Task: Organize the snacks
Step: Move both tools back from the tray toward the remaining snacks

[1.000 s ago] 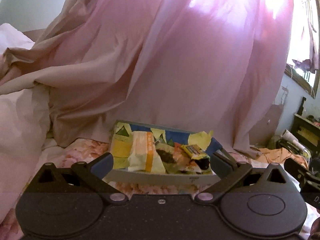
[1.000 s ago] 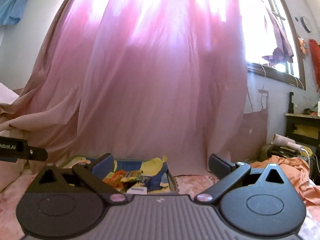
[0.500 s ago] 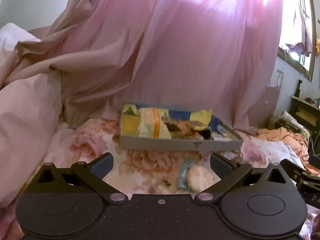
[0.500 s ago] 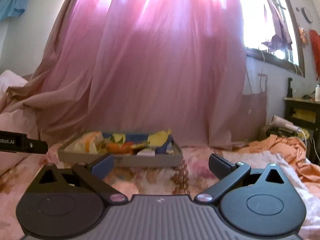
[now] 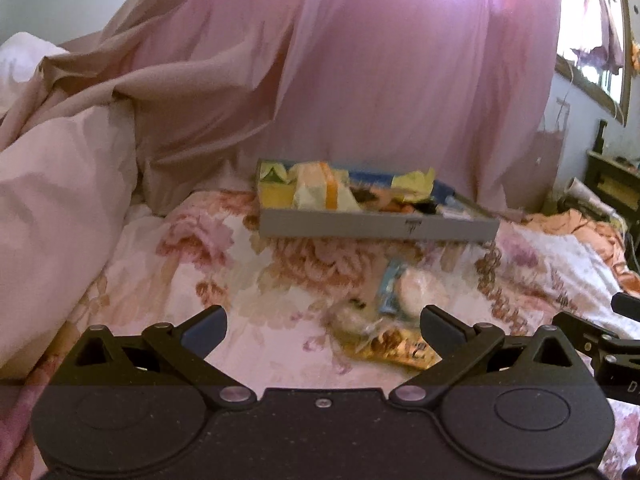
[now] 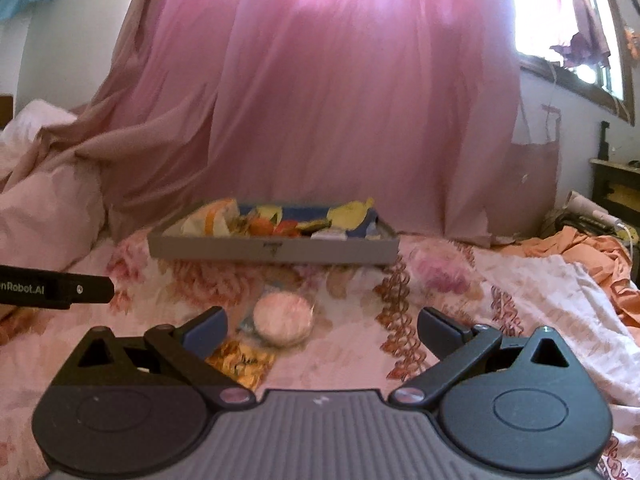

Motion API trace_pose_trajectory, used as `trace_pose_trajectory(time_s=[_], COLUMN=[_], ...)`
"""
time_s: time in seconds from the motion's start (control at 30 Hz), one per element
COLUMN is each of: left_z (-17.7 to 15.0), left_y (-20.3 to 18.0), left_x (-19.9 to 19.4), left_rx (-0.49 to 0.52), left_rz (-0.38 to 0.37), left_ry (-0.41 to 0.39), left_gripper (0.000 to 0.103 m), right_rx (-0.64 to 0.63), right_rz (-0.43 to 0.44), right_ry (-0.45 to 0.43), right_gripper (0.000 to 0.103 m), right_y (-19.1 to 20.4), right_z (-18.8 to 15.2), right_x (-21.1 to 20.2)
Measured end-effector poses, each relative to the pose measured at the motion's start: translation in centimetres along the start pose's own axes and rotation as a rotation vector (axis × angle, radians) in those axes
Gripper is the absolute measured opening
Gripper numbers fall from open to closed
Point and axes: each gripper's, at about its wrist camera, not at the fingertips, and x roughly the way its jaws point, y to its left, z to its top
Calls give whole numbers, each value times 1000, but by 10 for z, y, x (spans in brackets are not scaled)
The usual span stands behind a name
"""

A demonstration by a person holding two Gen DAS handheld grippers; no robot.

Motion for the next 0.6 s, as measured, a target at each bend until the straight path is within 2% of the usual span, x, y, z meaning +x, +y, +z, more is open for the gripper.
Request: trace_pose_trajectory(time_s=[0.3, 0.6], left_z=[-15, -25], left_y=[3, 7], left_x=[13, 30], left_rx=[25, 47], left_rz=[19, 16], left_ry=[71, 159], left_gripper=[102, 102], right_rx=[-38, -53], right_rz=[18, 38], right_ry=[118, 183], right_gripper=[103, 103], right_y=[8, 11], right_z=[-13, -22], right_x=[16, 28])
